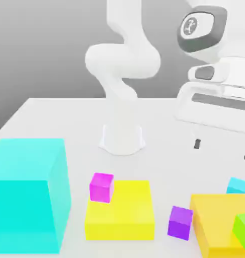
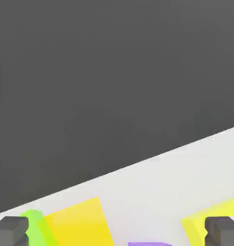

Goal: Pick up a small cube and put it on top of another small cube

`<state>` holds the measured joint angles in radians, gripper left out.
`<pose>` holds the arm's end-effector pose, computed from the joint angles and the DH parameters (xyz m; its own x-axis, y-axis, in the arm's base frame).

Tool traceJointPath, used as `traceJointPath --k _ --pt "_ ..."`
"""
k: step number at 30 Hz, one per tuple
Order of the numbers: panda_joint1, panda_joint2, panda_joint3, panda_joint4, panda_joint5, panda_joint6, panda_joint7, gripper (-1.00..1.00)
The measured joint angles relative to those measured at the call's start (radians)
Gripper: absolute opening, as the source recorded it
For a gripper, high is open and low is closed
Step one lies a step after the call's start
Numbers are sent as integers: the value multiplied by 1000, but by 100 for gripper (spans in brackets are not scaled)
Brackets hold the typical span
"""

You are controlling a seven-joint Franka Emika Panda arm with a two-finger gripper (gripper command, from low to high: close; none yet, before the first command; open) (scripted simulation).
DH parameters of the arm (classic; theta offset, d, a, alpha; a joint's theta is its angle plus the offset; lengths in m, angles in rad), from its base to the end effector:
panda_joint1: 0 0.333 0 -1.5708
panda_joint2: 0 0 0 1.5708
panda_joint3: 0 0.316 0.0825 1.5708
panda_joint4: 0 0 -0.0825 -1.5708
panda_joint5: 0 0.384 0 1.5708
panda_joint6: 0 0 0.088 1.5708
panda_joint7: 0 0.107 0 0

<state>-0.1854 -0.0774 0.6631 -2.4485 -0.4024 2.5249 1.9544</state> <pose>0.4313 0.2270 0.3354 0.3624 -0.8950 0.2601 -0.8901 -0.4151 -0.1881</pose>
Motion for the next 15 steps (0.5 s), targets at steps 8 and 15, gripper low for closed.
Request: traceJointPath --k 8,15 --pt "113 207 30 -47 -100 74 331 0" --pt "207 331 75 -98 -57 175 527 0"
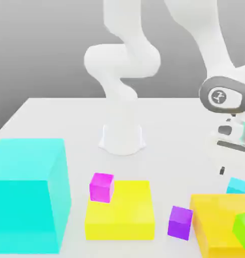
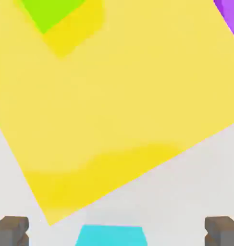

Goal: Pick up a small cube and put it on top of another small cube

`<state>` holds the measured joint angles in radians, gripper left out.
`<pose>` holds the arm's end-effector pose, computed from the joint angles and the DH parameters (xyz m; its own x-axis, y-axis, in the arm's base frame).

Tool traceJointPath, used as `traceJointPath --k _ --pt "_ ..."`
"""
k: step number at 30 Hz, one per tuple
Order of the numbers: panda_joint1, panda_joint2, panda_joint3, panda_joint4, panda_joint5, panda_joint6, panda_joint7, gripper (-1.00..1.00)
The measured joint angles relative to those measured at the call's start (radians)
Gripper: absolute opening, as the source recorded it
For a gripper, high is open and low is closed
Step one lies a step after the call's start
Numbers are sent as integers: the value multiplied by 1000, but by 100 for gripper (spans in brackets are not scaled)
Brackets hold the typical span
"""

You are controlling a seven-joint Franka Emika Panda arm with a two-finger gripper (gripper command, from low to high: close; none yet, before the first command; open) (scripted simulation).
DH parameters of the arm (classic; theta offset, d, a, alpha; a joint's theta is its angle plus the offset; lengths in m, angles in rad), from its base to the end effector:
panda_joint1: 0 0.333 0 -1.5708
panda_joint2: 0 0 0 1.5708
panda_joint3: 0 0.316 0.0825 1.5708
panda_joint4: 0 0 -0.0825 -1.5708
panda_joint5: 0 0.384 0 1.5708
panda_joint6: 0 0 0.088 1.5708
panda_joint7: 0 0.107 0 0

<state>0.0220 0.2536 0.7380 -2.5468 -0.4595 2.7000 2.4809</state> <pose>0.3044 0.3317 0.2005 0.2507 -0.9679 0.0165 -0.9679 -0.2510 -0.0139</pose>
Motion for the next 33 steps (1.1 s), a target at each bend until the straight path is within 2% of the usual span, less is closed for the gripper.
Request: traceJointPath --k 3,7,8,15,23,33 --pt "64 67 -63 13 -71 45 78 0" --pt "180 167 -205 46 -205 105 182 0" --pt "209 191 -240 54 -237 120 207 -100" --pt "216 195 -248 55 -244 126 212 -100" --pt "43 14 -32 7 26 12 24 -100" --pt "-70 -18 -140 370 247 -342 226 -100"
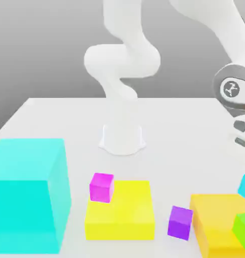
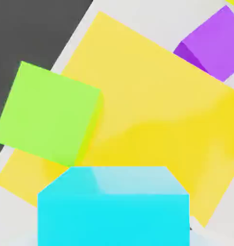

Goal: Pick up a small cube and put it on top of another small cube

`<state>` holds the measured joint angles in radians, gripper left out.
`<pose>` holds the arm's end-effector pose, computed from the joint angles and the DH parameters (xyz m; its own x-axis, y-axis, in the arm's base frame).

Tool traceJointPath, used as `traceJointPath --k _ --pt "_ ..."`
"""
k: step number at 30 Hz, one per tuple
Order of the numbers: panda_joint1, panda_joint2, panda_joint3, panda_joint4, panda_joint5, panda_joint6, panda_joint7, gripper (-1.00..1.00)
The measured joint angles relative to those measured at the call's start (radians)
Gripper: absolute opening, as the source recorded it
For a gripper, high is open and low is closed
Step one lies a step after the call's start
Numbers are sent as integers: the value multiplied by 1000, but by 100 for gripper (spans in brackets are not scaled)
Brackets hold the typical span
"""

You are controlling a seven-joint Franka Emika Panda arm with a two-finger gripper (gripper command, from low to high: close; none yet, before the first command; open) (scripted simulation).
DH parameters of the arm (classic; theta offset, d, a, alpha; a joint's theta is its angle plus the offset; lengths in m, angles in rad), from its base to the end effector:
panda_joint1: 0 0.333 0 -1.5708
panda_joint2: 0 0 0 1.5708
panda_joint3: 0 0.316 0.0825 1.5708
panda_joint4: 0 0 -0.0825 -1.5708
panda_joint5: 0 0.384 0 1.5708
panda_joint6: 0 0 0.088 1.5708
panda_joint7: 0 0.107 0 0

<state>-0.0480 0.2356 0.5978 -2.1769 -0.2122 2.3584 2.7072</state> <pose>0.4764 0.2854 0.3001 -0.4329 -0.9014 0.0121 -0.9014 0.4327 -0.0128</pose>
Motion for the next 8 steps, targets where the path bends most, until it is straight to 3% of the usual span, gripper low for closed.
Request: traceJointPath --k 4,5,8 --pt "16 92 -51 29 -47 58 79 -100" --pt "23 111 -62 26 -63 77 91 100" --pt "23 111 -62 26 -63 77 91 100"
